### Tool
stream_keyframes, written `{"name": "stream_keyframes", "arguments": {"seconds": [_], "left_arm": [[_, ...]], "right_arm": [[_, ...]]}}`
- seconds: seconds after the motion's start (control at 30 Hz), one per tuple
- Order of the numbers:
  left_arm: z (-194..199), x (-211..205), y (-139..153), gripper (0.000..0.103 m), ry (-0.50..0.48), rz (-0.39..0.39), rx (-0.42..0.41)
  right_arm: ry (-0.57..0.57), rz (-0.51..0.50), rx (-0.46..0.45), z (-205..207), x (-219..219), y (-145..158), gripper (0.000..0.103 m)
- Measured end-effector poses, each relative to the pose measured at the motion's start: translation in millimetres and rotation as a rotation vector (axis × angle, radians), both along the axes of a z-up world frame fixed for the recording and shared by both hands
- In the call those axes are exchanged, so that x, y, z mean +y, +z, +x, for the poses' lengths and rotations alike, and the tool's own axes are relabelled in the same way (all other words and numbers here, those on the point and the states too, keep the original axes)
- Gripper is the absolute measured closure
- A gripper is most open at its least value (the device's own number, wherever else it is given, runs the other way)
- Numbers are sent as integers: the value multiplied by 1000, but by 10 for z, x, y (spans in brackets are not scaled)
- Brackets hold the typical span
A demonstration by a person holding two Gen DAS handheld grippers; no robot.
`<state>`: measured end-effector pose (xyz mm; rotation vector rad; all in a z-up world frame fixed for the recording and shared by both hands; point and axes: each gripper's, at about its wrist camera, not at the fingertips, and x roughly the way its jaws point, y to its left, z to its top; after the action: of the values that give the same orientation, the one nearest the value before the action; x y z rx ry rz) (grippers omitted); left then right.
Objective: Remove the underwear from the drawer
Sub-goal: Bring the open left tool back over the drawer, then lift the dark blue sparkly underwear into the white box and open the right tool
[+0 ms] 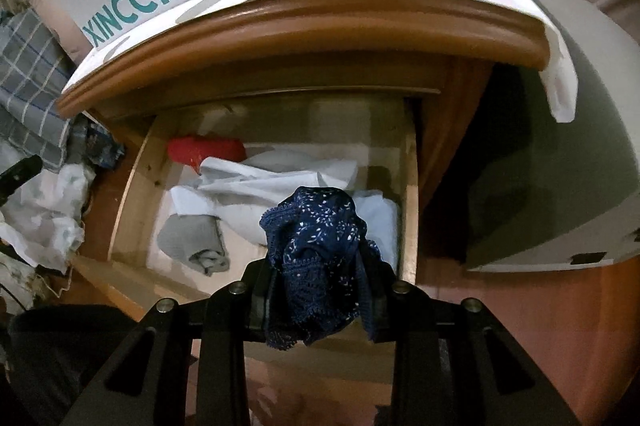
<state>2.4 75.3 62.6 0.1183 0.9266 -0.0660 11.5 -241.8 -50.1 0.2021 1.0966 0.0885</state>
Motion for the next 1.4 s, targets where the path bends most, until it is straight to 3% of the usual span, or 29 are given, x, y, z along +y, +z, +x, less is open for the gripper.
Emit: {"name": "stream_keyframes", "arguments": {"seconds": [0.27, 0.7, 1.13, 1.27, 1.4], "left_arm": [[32, 156, -289, 50, 39, 27, -13], [91, 309, -307, 50, 74, -23, -10], [113, 405, -281, 50, 122, -59, -9], [127, 422, -299, 50, 129, -62, 3], [135, 426, -307, 50, 125, -67, 5]], "right_arm": [[-5, -11, 8, -33, 25, 286, 74], [40, -4, -71, 4, 195, 1079, 74], [71, -57, -351, 618, 561, 2499, 73], [46, -86, -394, 931, 729, 2687, 73], [51, -98, -383, 1269, 930, 2667, 73]]}}
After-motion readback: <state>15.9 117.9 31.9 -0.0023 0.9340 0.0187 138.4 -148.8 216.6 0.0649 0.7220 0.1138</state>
